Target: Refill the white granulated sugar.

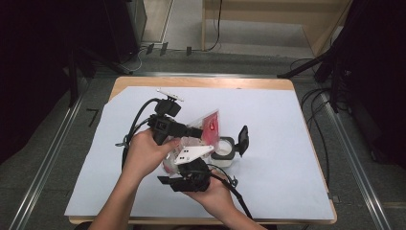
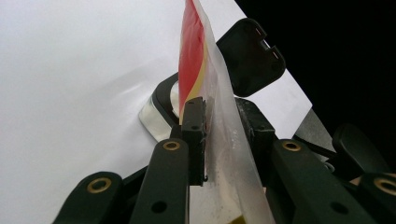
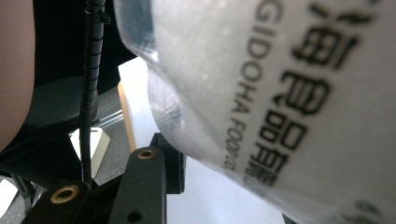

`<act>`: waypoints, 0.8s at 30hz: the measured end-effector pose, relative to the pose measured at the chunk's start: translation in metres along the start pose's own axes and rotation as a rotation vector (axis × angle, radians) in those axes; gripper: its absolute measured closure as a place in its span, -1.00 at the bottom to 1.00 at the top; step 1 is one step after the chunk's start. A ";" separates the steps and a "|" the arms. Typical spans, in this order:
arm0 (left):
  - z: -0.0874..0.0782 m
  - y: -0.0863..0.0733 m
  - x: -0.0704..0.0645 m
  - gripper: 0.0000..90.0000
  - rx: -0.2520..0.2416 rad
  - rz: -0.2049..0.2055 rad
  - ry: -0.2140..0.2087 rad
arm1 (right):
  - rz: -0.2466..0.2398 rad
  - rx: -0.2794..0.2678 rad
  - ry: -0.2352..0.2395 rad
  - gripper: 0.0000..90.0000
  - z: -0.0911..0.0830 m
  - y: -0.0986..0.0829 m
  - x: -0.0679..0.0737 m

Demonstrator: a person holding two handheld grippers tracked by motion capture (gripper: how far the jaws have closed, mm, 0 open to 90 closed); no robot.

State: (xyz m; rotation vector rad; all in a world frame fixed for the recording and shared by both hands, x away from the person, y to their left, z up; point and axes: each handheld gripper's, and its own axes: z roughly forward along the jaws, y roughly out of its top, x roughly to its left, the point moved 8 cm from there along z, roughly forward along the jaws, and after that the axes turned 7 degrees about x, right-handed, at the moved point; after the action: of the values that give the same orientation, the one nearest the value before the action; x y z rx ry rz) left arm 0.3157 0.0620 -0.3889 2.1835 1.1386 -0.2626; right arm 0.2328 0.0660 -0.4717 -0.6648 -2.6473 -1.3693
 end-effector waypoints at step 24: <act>0.000 0.001 -0.003 0.68 -0.006 0.011 0.005 | 0.010 -0.007 -0.008 0.41 -0.001 0.000 0.000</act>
State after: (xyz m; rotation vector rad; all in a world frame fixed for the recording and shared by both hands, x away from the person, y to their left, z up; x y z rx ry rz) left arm 0.3146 0.0598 -0.3877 2.1864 1.1285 -0.2485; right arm 0.2325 0.0659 -0.4710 -0.6843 -2.6432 -1.3766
